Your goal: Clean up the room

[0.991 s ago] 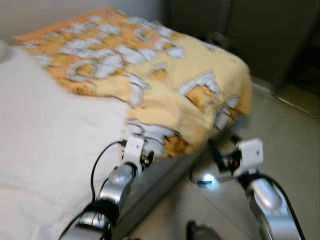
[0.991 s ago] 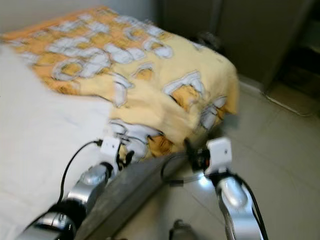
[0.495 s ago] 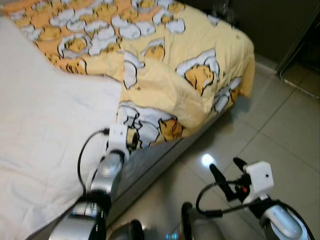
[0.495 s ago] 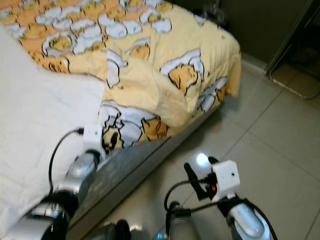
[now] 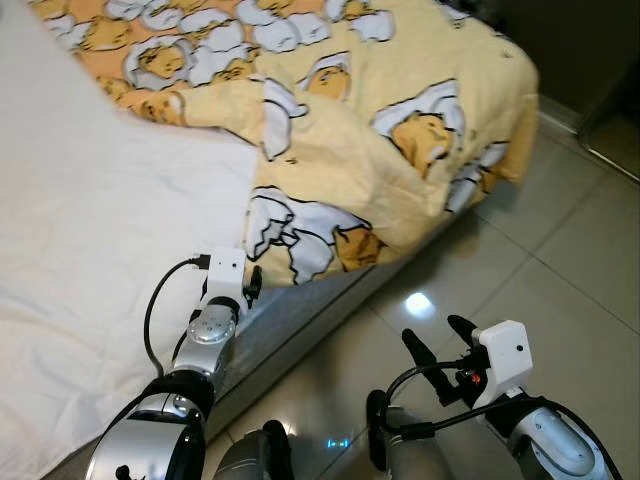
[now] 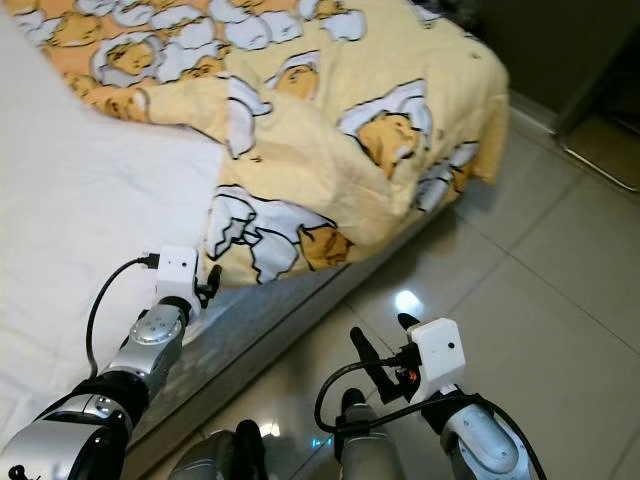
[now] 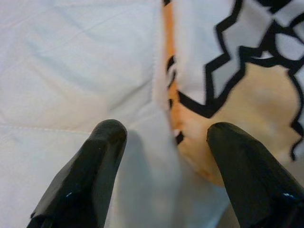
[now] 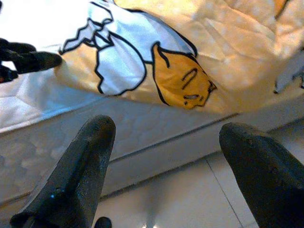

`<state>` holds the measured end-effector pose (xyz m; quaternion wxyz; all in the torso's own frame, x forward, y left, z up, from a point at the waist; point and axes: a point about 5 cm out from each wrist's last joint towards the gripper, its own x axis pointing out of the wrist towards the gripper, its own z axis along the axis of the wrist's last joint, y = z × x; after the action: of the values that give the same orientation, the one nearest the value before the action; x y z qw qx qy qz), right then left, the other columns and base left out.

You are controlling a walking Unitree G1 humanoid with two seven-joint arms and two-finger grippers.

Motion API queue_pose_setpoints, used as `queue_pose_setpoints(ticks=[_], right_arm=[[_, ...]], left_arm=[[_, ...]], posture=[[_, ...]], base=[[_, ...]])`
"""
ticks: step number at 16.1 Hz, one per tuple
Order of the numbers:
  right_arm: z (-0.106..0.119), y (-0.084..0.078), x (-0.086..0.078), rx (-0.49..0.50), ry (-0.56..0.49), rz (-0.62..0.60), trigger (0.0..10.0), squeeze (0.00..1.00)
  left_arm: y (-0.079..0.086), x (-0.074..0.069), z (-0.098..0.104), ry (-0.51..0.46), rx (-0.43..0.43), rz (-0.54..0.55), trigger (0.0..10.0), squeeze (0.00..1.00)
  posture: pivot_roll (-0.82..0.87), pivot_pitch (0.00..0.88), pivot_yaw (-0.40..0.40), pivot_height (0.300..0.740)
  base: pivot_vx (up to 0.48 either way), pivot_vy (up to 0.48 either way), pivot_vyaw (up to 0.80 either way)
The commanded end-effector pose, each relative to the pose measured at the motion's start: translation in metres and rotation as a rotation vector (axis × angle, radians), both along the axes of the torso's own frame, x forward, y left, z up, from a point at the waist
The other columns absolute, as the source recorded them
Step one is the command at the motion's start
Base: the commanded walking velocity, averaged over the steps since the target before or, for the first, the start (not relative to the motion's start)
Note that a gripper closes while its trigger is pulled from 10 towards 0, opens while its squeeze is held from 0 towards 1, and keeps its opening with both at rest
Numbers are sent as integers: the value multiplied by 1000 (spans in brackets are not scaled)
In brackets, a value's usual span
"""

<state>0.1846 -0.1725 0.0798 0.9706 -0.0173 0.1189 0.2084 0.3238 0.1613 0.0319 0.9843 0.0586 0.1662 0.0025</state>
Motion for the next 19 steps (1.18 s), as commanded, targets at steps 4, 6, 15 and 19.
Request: queue_pose_setpoints(ticks=[4,6,15,19], right_arm=[[1,4,-8,8,12,-6,10000,0],[1,4,-10,7,16,-8,10000,0],[-2,5,-8,10,31,-6,10000,0],[1,7,-9,29,24,1,10000,0]], left_arm=[[-2,0,-4,46,-22,9,0,0],[-11,3,-1,38,-92,-15,0,0],[-33,-4,-9,69,-122,-127,10000,1000],[-18,3,0,16,-78,-52,10000,1000]], posture=[[-347,238,100,740],[-353,243,101,740],[-325,249,95,740],[-328,252,96,740]], base=[[0,0,0],[0,0,0],[0,0,0],[0,0,0]])
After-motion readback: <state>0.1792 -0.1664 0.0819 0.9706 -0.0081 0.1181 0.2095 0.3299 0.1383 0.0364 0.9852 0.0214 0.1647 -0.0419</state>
